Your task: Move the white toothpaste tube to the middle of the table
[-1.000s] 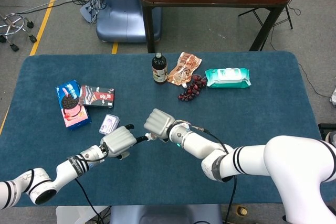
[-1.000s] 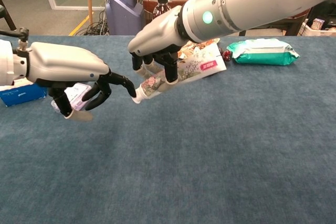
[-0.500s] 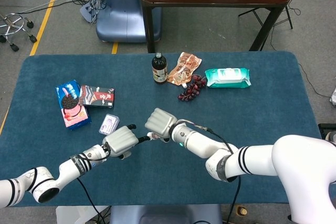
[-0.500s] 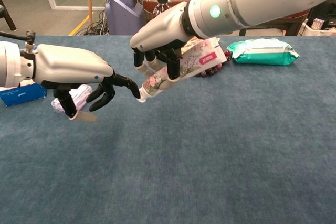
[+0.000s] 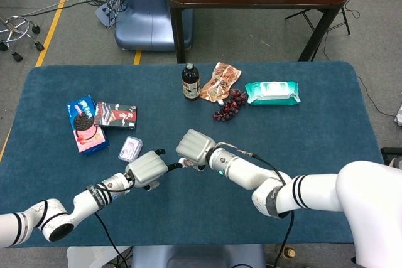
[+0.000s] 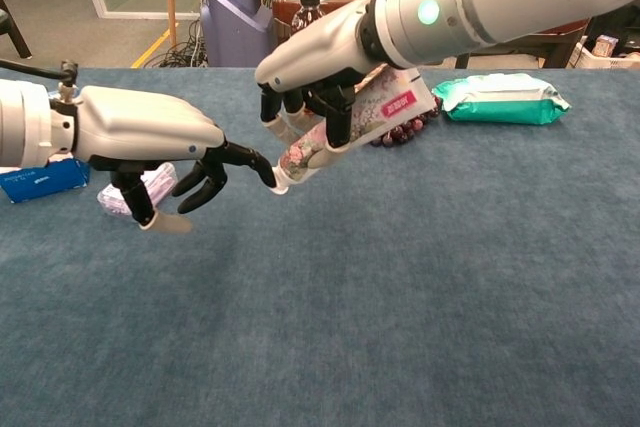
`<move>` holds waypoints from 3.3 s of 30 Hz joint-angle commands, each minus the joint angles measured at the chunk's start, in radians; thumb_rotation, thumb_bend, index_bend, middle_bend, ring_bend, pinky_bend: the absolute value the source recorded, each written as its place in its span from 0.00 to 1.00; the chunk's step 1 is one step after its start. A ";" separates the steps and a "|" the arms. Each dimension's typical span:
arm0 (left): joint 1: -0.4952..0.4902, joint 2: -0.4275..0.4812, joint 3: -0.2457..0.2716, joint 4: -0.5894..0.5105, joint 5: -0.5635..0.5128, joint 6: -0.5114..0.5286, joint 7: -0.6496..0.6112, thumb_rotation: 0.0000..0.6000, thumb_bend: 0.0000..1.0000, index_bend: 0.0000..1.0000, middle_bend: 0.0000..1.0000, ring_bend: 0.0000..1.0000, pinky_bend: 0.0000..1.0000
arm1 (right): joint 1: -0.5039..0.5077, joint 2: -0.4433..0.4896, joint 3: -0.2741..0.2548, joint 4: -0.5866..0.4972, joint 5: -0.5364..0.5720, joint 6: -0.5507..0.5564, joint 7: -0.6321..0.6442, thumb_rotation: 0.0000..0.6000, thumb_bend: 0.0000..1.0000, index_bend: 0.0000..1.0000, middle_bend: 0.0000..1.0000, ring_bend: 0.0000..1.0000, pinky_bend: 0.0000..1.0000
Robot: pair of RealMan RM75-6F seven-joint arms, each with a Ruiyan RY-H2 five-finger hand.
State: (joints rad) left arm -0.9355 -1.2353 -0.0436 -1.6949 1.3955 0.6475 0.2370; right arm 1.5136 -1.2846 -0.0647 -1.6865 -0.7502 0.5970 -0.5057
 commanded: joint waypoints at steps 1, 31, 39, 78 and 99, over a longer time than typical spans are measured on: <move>-0.003 -0.002 0.001 0.001 -0.003 -0.001 0.001 1.00 0.30 0.14 0.61 0.56 0.17 | -0.009 0.004 0.006 -0.002 -0.014 -0.004 0.013 1.00 1.00 0.82 0.73 0.65 0.46; -0.017 -0.016 0.015 0.010 -0.013 0.010 -0.004 1.00 0.30 0.13 0.61 0.55 0.17 | -0.107 0.050 0.094 -0.034 -0.134 -0.032 0.194 1.00 1.00 0.82 0.74 0.67 0.46; 0.008 0.026 0.032 -0.016 -0.017 0.040 0.003 1.00 0.30 0.13 0.61 0.55 0.17 | -0.199 0.091 0.099 -0.047 -0.223 0.006 0.267 1.00 1.00 0.82 0.74 0.67 0.46; 0.200 0.207 0.042 -0.099 -0.149 0.222 0.022 1.00 0.30 0.13 0.60 0.54 0.17 | -0.388 -0.233 0.134 0.325 -0.407 0.009 0.262 1.00 0.45 0.49 0.48 0.42 0.43; 0.319 0.185 0.005 -0.028 -0.163 0.388 -0.040 1.00 0.30 0.13 0.52 0.50 0.17 | -0.544 0.033 0.150 0.032 -0.317 0.329 0.171 1.00 0.00 0.00 0.10 0.16 0.34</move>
State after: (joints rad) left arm -0.6454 -1.0369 -0.0300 -1.7440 1.2464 0.9963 0.2032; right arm 1.0326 -1.3108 0.0862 -1.6081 -1.0325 0.8543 -0.3733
